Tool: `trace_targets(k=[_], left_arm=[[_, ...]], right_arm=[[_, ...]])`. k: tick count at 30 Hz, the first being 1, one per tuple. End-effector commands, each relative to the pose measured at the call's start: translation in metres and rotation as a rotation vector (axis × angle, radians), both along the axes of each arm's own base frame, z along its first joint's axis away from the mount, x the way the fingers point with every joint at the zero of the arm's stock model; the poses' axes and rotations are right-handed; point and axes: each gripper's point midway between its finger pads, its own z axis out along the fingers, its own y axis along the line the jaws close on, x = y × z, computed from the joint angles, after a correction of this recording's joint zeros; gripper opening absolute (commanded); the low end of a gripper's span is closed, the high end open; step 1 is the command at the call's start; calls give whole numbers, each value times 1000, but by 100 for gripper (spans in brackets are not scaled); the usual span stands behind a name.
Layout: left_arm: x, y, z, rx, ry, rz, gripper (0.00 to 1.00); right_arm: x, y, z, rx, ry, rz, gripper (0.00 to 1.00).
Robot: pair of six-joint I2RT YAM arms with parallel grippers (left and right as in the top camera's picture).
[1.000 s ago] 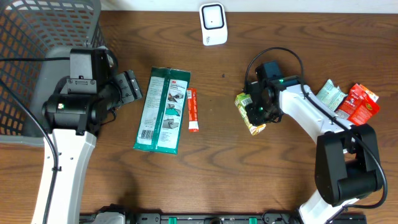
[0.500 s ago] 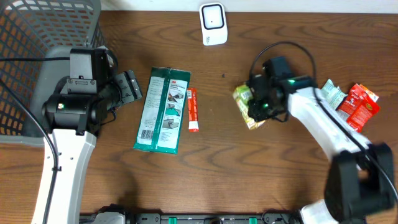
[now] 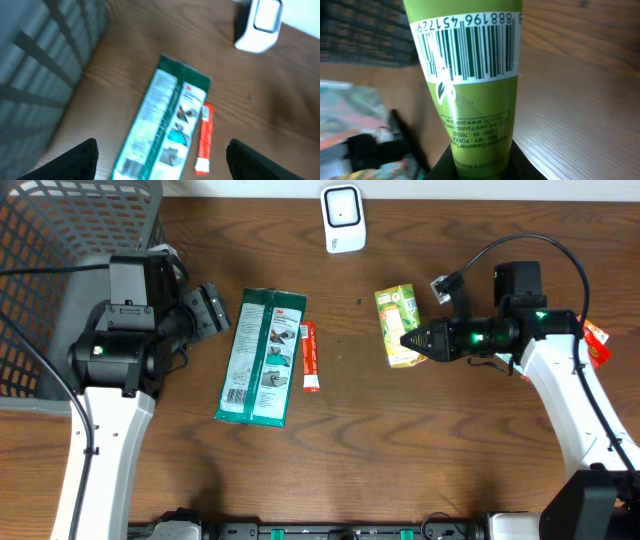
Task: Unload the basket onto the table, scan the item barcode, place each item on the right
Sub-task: 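Grasp the juice box with the right gripper and lift it, then bring both grippers together holding the juice box before the white scanner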
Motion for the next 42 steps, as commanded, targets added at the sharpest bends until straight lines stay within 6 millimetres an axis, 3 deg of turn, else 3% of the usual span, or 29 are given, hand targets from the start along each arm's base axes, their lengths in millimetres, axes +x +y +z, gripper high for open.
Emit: trace_targets(k=[1, 6, 8, 11, 15, 21, 26, 35, 42], left_arm=[[-3, -35, 11, -148, -18, -149, 83], [-22, -121, 47, -421, -125, -645, 87], [-34, -151, 59, -523, -157, -819, 87], [-37, -170, 67, -574, -188, -915, 87], [-43, -192, 88, -633, -283, -1061, 86], [-51, -210, 102, -631, -365, -1162, 86], [-54, -221, 110, -618, -417, -1209, 80], [-42, -219, 107, -565, -438, -1159, 80], [-20, -212, 101, -471, -459, -1053, 80]], right_arm=[[-6, 15, 48, 229, -95, 102, 6], [-13, 25, 75, 380, -139, 173, 5], [-19, 29, 97, 498, -181, 236, 5], [-25, 31, 117, 597, -241, 305, 6], [-22, 35, 120, 597, -241, 316, 5], [-21, 47, 128, 601, -249, 361, 3], [-21, 63, 141, 606, -269, 418, 2], [-22, 74, 152, 613, -255, 446, 1], [-22, 74, 152, 613, -253, 445, 1]])
